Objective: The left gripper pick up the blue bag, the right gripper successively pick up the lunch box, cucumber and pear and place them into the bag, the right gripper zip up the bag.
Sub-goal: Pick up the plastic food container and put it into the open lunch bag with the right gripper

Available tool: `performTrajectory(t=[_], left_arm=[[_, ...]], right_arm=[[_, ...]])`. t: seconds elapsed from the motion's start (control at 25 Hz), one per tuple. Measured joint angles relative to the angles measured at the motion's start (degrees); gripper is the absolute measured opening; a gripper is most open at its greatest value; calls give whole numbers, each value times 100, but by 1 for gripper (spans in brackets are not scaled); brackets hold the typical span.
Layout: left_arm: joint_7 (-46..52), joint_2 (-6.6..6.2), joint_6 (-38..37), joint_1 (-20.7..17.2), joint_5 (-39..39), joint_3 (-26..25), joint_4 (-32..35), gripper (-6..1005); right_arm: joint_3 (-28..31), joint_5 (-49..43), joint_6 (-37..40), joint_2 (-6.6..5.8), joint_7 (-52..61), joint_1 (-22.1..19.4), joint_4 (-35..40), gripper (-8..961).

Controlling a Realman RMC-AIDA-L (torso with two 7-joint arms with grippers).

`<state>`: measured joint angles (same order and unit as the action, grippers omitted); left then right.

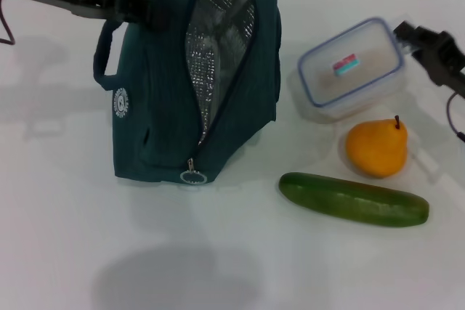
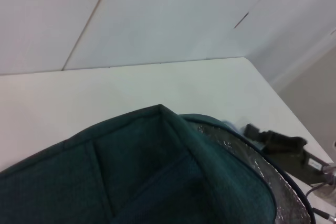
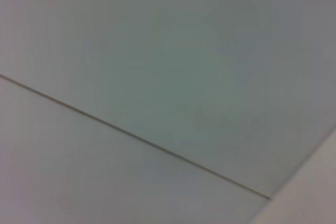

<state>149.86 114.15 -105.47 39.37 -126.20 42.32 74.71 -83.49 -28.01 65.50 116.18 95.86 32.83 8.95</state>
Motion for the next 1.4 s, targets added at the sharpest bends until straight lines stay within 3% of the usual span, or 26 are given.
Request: performTrajectory(t=[0.32, 0.8, 1.04, 1.4], left_arm=[[-7, 34, -3, -23, 0, 43, -43, 43], [-35, 85, -1, -26, 26, 49, -162, 43], [-35, 107, 1, -9, 66, 54, -161, 43], [-35, 180, 1, 25, 70, 59, -158, 43]], right_arm=[[0, 593, 860, 0, -113, -222, -5, 98], [-7, 1199, 1751, -34, 126, -144, 384, 101], [-122, 1186, 1847, -10, 417, 318, 683, 110], [-842, 1219, 1673, 1, 670, 1135, 716, 123]])
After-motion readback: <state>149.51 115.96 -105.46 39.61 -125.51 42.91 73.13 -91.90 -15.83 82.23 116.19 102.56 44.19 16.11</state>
